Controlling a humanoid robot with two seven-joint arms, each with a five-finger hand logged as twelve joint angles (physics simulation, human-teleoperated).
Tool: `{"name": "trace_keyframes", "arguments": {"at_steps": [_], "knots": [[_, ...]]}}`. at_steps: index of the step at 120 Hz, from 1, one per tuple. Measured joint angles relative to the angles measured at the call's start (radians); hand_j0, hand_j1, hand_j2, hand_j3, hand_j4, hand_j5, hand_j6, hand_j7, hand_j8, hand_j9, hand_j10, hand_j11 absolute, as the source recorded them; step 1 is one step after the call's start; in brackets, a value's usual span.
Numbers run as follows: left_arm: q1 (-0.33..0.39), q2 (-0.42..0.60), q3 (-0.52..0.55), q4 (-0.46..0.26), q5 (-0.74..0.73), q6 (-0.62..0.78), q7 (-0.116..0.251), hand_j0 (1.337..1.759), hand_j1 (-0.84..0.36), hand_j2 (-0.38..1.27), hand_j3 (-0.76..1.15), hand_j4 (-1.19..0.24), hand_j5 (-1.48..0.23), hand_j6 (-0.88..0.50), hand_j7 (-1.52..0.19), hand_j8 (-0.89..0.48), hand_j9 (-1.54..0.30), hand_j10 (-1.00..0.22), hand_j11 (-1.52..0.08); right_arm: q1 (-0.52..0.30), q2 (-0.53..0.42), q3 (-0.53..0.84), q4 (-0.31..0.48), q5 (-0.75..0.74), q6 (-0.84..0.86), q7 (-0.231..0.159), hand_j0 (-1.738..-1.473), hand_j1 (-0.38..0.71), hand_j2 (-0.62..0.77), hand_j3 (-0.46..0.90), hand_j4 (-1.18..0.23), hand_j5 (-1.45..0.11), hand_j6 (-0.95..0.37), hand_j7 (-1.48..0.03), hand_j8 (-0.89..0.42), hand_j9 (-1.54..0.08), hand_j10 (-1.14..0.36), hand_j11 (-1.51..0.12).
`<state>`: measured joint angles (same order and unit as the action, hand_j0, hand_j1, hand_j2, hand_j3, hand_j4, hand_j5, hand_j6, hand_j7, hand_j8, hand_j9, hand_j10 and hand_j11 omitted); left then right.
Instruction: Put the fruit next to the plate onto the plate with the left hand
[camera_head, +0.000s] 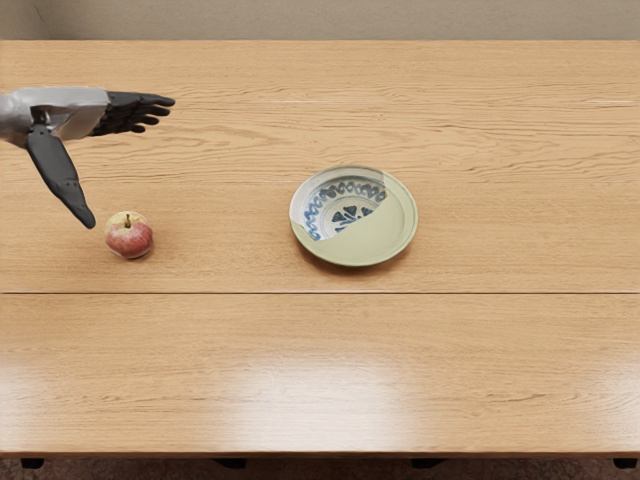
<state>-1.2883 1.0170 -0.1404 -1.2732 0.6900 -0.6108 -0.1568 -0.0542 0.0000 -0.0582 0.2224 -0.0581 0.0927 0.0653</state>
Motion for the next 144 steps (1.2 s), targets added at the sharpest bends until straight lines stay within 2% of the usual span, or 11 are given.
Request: {"name": "trace_keyframes", "arguments": {"at_steps": [15,31,37,41,55,66,72,79,100,124,144], "knots": [[0.000,0.003,0.000,0.000,0.004,0.000,0.004,1.658,0.35,0.00,0.00,-0.01,0.00,-0.01,0.00,-0.01,0.00,0.00,0.00,-0.001,0.000,0.002,-0.001,0.001,-0.002,0.000,-1.658,-0.33,0.00,0.00,-0.01,-0.02,-0.01,-0.02,-0.01,-0.02,-0.01,-0.02],[0.000,0.000,-0.001,0.000,-0.003,0.000,0.043,1.658,0.35,0.00,0.00,-0.01,0.00,-0.01,0.00,-0.01,0.00,0.00,0.00,-0.001,0.000,0.001,0.000,0.001,-0.003,0.000,-1.658,-0.33,0.00,0.00,-0.01,-0.02,-0.01,-0.02,-0.01,-0.02,-0.01,-0.02],[-0.003,0.000,-0.002,0.000,-0.023,0.000,0.081,1.658,0.35,0.00,0.00,-0.01,0.00,-0.01,0.00,-0.01,0.00,0.00,0.00,-0.001,0.000,0.001,0.000,0.001,-0.003,0.000,-1.658,-0.33,0.00,0.00,-0.01,-0.02,-0.01,-0.02,-0.01,-0.02,-0.01,-0.02],[-0.023,-0.001,-0.002,-0.002,-0.033,0.000,0.130,1.658,0.35,0.00,0.00,-0.01,0.00,-0.01,0.00,-0.01,0.00,0.00,0.00,-0.001,0.000,0.001,0.000,0.001,-0.003,0.000,-1.658,-0.33,0.00,0.00,-0.01,-0.02,-0.01,-0.02,-0.01,-0.02,-0.01,-0.02],[-0.094,-0.018,-0.004,-0.024,-0.052,0.000,0.357,1.658,0.35,0.00,0.00,-0.01,0.00,-0.01,0.00,-0.01,0.00,0.00,0.00,0.000,0.000,0.000,0.000,0.001,-0.002,0.000,-1.658,-0.33,0.00,0.00,-0.01,-0.02,-0.01,-0.02,-0.01,-0.02,-0.01,-0.02],[-0.114,-0.025,-0.027,-0.075,-0.053,0.000,0.577,1.658,0.35,0.00,0.00,-0.01,0.00,-0.01,0.00,-0.01,0.00,-0.01,0.00,0.001,0.000,0.000,0.000,0.001,-0.002,0.000,-1.658,-0.33,0.00,0.00,-0.01,-0.02,-0.01,-0.02,-0.01,-0.02,-0.01,-0.02],[-0.125,-0.023,-0.037,-0.107,-0.039,0.000,0.650,1.658,0.35,0.00,0.00,-0.01,0.00,-0.01,0.00,-0.01,0.00,0.00,0.00,0.001,0.000,0.001,0.000,0.001,-0.002,0.000,-1.658,-0.33,0.00,0.00,-0.01,-0.02,-0.01,-0.02,-0.01,-0.02,-0.01,-0.02],[-0.137,-0.014,-0.045,-0.154,-0.015,0.000,0.700,1.658,0.35,0.00,0.00,-0.01,0.00,-0.01,0.00,-0.01,0.00,-0.01,0.00,0.002,0.000,0.001,0.000,0.001,-0.002,0.000,-1.658,-0.33,0.00,0.00,-0.01,-0.02,-0.01,-0.02,-0.01,-0.02,-0.01,-0.02],[-0.133,-0.019,-0.054,-0.256,0.054,0.000,0.755,1.658,0.35,0.00,0.00,-0.01,0.00,-0.01,0.00,-0.01,0.00,-0.01,0.00,0.003,0.000,0.002,0.000,0.001,-0.002,0.000,-1.658,-0.33,0.00,0.00,-0.01,-0.02,-0.01,-0.02,-0.01,-0.02,-0.01,-0.02],[-0.079,-0.016,-0.046,-0.364,0.219,0.087,0.766,1.658,0.35,0.00,0.00,-0.01,0.00,-0.01,0.00,-0.01,0.00,-0.01,0.00,0.004,0.000,0.003,0.000,0.001,-0.003,0.000,-1.658,-0.33,0.00,0.00,-0.01,-0.02,-0.01,-0.02,-0.01,-0.02,-0.01,-0.02],[-0.041,-0.076,-0.040,-0.377,0.356,0.217,0.767,1.658,0.35,0.00,0.00,-0.01,0.00,-0.01,0.00,-0.01,0.00,-0.01,0.00,0.005,0.000,0.003,0.000,0.001,-0.003,0.000,-1.658,-0.33,0.00,0.00,-0.01,-0.02,-0.01,-0.02,-0.01,-0.02,-0.01,-0.02]]}}
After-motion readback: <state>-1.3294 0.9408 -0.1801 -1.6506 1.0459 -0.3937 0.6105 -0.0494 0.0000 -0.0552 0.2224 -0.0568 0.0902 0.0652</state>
